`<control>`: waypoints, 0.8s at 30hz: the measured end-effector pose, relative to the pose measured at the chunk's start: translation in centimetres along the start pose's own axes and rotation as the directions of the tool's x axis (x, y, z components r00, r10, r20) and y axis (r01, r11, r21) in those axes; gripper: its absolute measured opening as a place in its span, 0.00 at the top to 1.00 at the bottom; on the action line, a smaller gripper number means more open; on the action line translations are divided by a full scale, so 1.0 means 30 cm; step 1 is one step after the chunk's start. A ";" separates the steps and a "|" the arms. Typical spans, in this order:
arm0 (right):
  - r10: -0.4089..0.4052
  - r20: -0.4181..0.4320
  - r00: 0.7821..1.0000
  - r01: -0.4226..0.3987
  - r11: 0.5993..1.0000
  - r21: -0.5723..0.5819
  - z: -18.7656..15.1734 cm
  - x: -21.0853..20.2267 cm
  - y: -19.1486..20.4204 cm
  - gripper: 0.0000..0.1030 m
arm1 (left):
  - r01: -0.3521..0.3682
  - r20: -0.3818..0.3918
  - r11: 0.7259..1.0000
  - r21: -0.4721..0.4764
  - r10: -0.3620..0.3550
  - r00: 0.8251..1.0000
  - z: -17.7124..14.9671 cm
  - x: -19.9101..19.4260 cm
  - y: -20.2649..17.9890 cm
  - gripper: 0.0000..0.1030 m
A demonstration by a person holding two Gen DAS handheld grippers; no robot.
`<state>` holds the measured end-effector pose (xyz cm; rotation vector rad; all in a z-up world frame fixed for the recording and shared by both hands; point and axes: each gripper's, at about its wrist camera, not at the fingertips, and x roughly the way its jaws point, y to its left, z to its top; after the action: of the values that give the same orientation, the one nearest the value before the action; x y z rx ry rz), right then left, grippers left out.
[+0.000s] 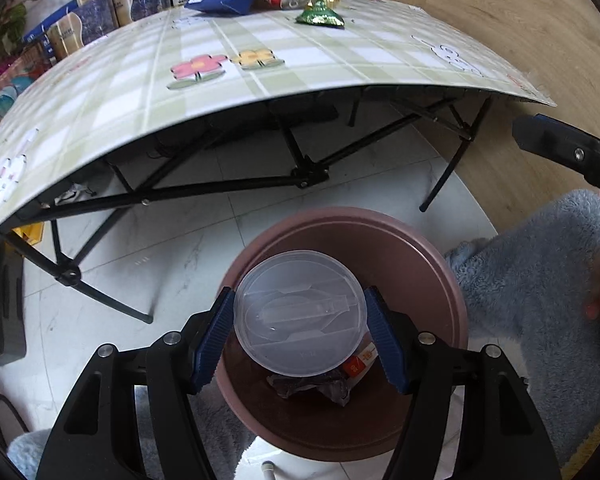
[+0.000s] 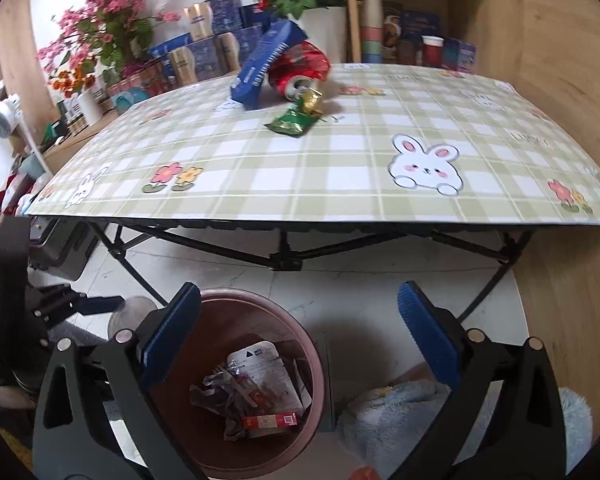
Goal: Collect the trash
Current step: 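Lower the clear lid into the bin and open the left tool, then reach the right tool to the green-gold tea packet and close on it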
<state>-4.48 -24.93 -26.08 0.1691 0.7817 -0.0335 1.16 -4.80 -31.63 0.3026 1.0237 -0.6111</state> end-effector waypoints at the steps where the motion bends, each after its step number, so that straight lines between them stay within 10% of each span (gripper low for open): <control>1: -0.004 -0.003 1.000 0.004 1.000 0.004 -0.002 0.005 -0.004 0.06 | 0.010 0.001 1.000 -0.008 -0.010 1.000 -0.005 0.005 0.002 0.38; 24: -0.064 -0.018 0.998 0.065 0.998 0.021 -0.022 0.035 -0.016 0.06 | -0.053 0.117 0.989 -0.138 0.069 0.991 -0.015 -0.081 0.087 0.08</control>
<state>-4.24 -25.28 -27.37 0.1648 0.8042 -0.1018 1.51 -1.69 -29.86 0.1751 0.9302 -0.4963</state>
